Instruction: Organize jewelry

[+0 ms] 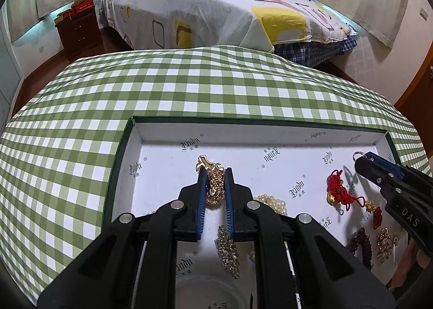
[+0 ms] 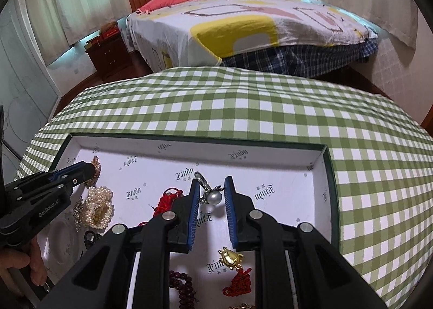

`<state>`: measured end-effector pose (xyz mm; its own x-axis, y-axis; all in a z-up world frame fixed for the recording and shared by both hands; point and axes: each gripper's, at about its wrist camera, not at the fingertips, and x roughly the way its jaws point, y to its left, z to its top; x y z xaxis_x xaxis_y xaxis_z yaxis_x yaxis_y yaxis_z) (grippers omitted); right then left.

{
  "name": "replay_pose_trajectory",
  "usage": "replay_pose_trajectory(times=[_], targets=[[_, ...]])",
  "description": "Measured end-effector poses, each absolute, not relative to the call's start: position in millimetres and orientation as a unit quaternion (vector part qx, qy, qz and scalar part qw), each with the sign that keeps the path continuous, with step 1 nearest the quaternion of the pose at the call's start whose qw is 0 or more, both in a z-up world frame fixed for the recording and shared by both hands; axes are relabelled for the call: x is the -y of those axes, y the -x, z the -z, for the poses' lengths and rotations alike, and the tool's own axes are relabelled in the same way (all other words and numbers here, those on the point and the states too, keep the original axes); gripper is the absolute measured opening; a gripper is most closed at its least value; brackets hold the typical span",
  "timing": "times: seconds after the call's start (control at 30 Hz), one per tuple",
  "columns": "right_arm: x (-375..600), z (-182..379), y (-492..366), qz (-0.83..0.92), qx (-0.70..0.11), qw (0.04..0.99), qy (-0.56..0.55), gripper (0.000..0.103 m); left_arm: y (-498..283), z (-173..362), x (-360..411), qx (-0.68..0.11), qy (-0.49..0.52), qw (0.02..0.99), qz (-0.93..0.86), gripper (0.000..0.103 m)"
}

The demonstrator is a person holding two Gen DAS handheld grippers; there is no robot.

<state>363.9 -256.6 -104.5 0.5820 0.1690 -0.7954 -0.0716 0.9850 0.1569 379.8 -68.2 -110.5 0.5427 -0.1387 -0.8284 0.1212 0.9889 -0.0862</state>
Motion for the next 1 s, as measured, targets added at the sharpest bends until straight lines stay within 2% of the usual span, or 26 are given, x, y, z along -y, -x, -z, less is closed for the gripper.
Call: replay_pose_trajectory(times=[0.1, 0.2, 0.27, 0.4, 0.47, 0.63, 0.67, 0.73, 1.0], targets=[[256.8, 105.3, -363.5, -0.067, -0.454, 0.887, -0.054, 0.02, -380.5, 110.7, 67.4, -0.473, 0.012, 0.878, 0.073, 0.015], [256.9, 105.3, -363.4, -0.066, -0.455, 0.887, -0.053, 0.027, -381.4, 111.2, 68.3, -0.474, 0.011, 0.877, 0.075, 0.02], [256.6, 104.8, -363.2, -0.063, -0.454, 0.887, -0.051, 0.036, -380.4, 110.4, 68.5, -0.473, 0.01, 0.878, 0.074, 0.039], [256.3, 103.5, -361.4, -0.061, -0.45, 0.89, -0.049, 0.043, -378.2, 108.5, 68.7, -0.469, 0.007, 0.88, 0.073, 0.047], [257.1, 102.4, -360.3, -0.06, -0.446, 0.891, -0.049, 0.047, -377.9, 107.8, 69.1, -0.468, 0.006, 0.88, 0.075, 0.055], [257.6, 98.9, -357.6, -0.057, -0.438, 0.896, -0.048, 0.067, -375.6, 105.5, 72.8, -0.465, -0.005, 0.882, 0.081, 0.071], [257.7, 98.3, -357.2, -0.056, -0.436, 0.897, -0.049, 0.068, -375.3, 105.0, 73.8, -0.464, -0.008, 0.882, 0.081, 0.074], [258.6, 97.6, -356.3, -0.055, -0.434, 0.898, -0.05, 0.071, -374.6, 103.7, 75.8, -0.461, -0.013, 0.884, 0.079, 0.079], [261.6, 94.5, -353.0, -0.052, -0.423, 0.903, -0.056, 0.082, -370.7, 98.8, 79.9, -0.446, -0.027, 0.892, 0.072, 0.087]])
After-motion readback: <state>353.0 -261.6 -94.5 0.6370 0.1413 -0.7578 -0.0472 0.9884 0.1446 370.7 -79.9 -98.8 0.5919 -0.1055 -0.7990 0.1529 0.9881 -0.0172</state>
